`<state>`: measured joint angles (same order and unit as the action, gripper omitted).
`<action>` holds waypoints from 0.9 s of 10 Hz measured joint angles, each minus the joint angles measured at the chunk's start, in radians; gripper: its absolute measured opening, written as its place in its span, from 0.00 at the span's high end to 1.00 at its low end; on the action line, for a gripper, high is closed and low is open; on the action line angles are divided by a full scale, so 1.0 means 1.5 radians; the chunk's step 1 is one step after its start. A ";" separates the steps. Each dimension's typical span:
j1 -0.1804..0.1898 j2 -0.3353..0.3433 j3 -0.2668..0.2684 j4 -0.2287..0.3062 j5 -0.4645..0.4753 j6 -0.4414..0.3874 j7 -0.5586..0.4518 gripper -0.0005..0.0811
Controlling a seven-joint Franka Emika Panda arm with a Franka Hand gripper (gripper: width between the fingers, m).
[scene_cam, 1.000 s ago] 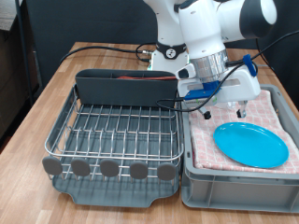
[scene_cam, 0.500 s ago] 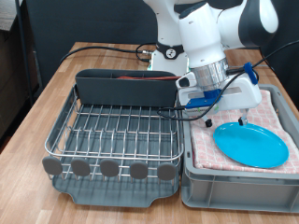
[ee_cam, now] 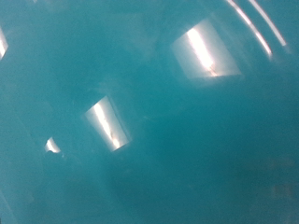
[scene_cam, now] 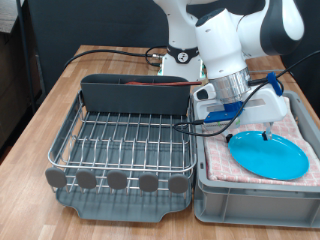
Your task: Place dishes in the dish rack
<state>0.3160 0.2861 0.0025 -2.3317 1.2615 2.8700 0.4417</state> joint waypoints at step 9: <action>0.003 0.004 -0.003 0.001 -0.046 0.013 0.056 0.91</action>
<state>0.3211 0.2924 -0.0025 -2.3295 1.1931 2.8889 0.5253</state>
